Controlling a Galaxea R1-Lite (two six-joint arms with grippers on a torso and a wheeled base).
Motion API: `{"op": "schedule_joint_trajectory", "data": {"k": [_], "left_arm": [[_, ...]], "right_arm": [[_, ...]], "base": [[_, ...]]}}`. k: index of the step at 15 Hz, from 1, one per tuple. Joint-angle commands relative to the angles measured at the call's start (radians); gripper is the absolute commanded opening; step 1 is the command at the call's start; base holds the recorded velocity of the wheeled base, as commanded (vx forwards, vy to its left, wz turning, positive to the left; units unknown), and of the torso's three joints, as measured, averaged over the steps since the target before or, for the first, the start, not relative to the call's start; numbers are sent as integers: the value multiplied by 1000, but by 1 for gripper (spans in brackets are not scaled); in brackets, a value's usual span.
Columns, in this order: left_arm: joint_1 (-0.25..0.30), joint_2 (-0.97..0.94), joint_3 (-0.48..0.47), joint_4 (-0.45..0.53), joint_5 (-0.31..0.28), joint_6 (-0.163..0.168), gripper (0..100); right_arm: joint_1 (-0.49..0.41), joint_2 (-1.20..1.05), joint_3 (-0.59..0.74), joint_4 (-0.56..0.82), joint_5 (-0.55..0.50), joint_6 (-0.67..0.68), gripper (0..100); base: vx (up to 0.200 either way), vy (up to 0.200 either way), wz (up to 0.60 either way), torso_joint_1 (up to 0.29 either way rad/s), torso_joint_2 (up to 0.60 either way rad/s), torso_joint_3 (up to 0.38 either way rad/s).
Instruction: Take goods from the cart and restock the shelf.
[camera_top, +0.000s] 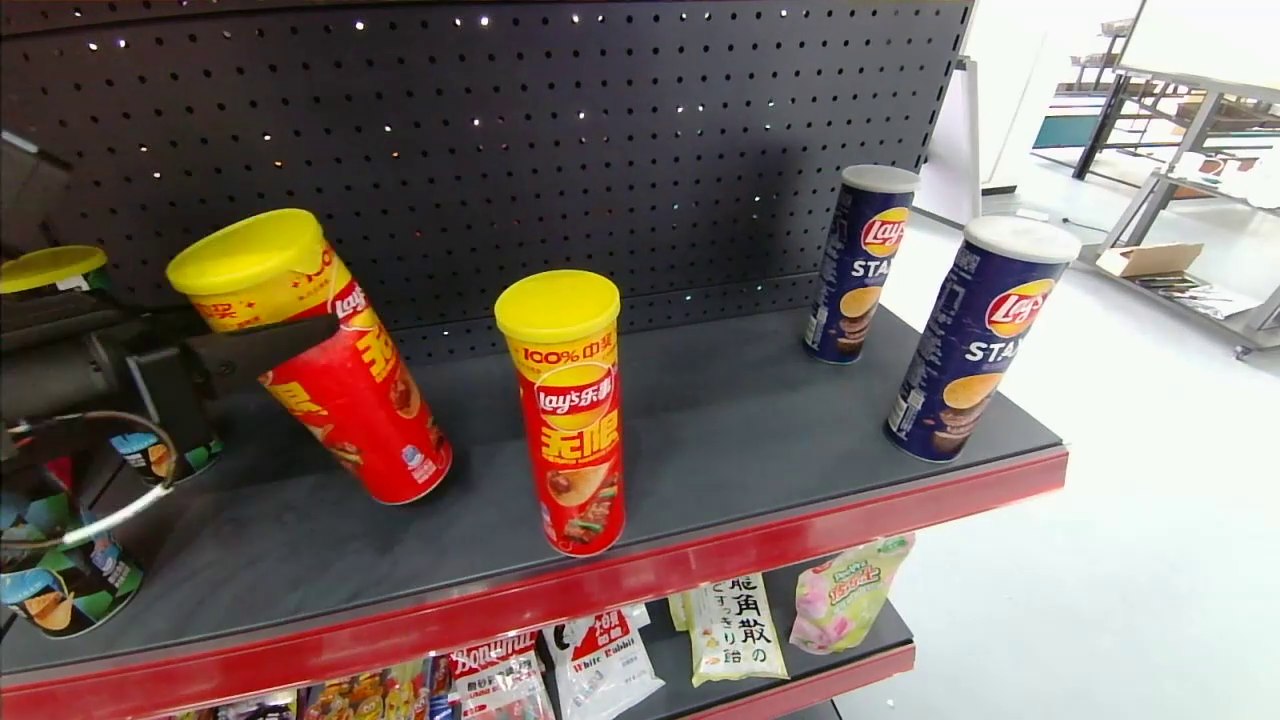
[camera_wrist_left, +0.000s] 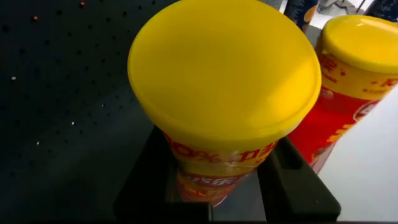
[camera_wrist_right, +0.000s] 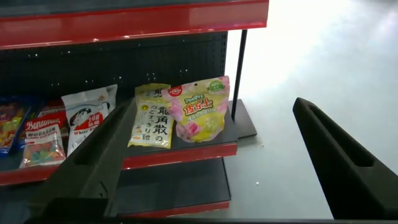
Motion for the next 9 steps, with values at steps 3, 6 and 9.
{"op": "schedule_joint_trajectory", "data": {"k": [3,6,9], "left_arm": [[-75,225,-98,-104,21,0,0],[-141,322,-187,-119,30,0,0],[-175,392,-244,-122,29,1,0]], "right_arm": [[0,2,0,0,0,0,100],[0,2,0,0,0,0,100],[0,2,0,0,0,0,100]], "base": [[0,0,0,0,0,0],[0,0,0,0,0,0],[0,0,0,0,0,0]]}}
